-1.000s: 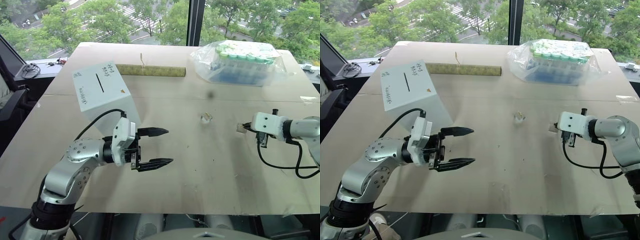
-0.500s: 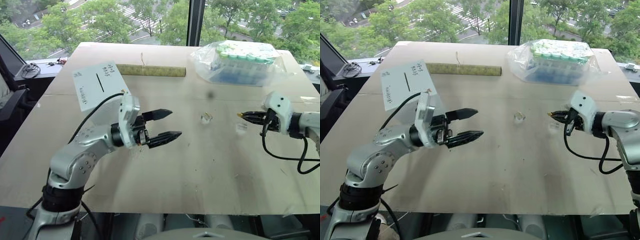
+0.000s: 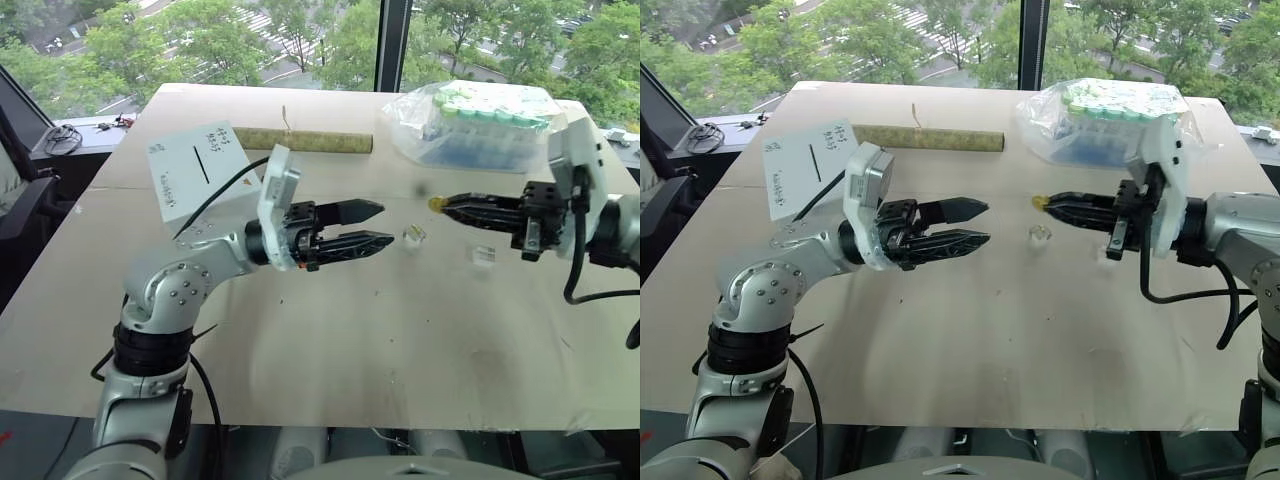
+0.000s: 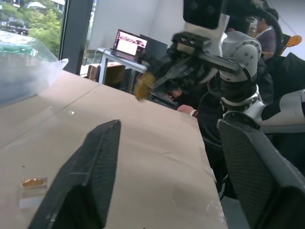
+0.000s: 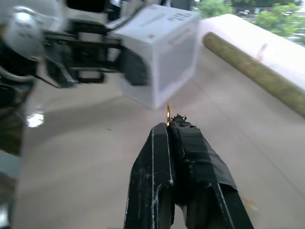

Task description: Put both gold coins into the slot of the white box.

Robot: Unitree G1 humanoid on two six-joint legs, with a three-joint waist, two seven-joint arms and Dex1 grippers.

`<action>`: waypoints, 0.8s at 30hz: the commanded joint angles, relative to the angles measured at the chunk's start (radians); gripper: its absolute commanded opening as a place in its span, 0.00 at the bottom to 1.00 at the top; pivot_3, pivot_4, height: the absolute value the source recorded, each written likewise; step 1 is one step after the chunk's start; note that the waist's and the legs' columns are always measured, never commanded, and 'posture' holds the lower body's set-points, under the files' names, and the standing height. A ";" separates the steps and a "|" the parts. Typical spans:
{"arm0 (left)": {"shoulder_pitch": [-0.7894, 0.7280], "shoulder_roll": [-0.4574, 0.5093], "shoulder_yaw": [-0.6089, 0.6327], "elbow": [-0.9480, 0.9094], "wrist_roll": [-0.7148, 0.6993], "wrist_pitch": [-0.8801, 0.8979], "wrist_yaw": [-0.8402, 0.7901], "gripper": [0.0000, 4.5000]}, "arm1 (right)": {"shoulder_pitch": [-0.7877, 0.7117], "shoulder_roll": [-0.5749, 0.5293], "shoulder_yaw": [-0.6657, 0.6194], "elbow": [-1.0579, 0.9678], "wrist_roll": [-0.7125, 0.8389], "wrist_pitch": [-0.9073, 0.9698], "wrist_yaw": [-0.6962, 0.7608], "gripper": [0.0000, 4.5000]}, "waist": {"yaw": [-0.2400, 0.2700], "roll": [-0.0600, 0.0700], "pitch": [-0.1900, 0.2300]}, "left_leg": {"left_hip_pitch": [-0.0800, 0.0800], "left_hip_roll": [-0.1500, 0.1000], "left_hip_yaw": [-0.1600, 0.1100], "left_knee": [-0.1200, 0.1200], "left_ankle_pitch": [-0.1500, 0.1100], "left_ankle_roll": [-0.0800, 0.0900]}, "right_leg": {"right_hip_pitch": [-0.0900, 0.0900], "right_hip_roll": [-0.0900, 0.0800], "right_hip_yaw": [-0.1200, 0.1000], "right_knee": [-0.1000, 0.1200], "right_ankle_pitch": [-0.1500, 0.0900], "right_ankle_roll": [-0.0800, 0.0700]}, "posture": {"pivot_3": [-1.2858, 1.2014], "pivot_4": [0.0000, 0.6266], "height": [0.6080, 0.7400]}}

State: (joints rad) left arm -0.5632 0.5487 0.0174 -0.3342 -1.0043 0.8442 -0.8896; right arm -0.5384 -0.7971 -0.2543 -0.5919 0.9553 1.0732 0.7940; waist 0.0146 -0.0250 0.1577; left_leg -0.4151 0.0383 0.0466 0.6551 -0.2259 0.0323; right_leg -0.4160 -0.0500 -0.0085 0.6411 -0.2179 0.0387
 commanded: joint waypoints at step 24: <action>-0.077 -0.035 -0.021 0.003 0.024 -0.001 -0.061 0.12 | -0.061 -0.030 0.064 -0.074 0.196 -0.053 -0.143 0.00 | -0.003 0.000 0.000 | 0.000 0.000 0.000 0.000 0.000 0.000 | 0.000 0.000 0.000 0.000 0.000 0.000 | 0.52 0.24 1.00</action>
State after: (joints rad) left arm -0.6218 0.5168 -0.0110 -0.3037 -0.9723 0.8481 -0.9515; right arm -0.5771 -0.8150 -0.1866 -0.6502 1.1419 1.0433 0.6490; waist 0.0117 -0.0253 0.1578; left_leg -0.4149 0.0387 0.0463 0.6550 -0.2259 0.0324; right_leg -0.4163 -0.0496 -0.0081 0.6409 -0.2181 0.0386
